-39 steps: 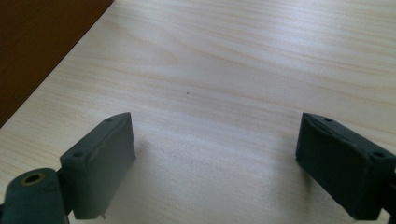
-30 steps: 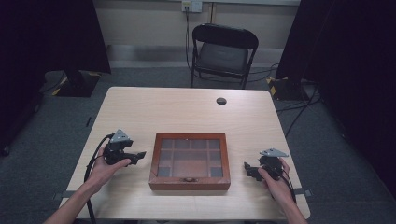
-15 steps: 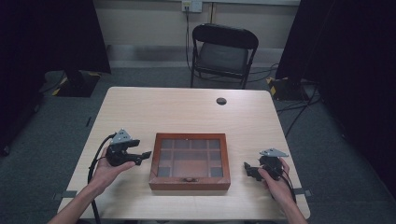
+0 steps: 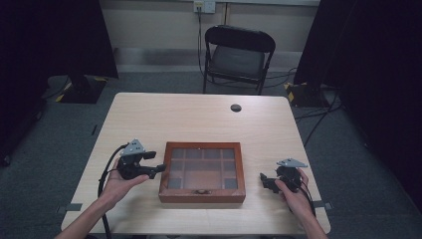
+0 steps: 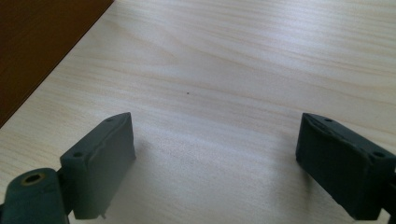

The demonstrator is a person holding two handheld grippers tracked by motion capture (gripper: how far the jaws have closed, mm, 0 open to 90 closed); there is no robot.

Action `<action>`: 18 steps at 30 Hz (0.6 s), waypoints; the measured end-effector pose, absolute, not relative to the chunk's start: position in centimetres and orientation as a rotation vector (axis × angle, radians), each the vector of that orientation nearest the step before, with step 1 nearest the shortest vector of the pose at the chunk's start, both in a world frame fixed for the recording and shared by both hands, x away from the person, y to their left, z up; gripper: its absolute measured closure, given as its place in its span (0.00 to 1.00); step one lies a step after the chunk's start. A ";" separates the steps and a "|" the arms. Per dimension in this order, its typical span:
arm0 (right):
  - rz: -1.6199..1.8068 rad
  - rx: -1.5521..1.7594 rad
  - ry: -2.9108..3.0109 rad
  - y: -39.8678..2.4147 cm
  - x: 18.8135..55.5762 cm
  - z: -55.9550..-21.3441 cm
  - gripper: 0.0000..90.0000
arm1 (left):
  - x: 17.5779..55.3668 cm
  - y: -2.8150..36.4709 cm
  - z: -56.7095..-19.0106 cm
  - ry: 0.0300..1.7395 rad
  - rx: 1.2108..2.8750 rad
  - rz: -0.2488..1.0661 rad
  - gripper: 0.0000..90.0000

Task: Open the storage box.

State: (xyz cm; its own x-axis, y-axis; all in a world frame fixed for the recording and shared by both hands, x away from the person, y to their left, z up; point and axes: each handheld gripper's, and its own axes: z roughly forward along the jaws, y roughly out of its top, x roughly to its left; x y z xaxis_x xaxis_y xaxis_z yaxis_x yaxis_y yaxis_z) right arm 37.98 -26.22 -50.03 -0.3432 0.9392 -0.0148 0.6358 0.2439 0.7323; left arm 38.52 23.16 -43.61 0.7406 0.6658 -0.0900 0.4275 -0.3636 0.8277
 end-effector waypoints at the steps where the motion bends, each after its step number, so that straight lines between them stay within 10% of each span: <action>1: 0.888 1.435 2.067 -26.2 38.0 -50.0 0.12 | 38.4 23.0 -43.5 0.824 2.009 0.315 0.36; 18: 0.888 1.435 2.067 -26.2 38.0 -50.0 0.12 | 37.2 20.7 -42.2 0.741 2.003 0.229 0.42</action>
State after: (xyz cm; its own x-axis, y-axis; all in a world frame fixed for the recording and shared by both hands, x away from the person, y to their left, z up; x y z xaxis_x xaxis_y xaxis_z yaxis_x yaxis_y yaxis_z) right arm 37.98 -26.22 -50.03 -0.3434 0.9391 -0.0146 0.6359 0.2439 0.7323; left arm 37.18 20.72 -42.22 0.7987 0.5862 -0.1356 0.4077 -0.3615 0.8385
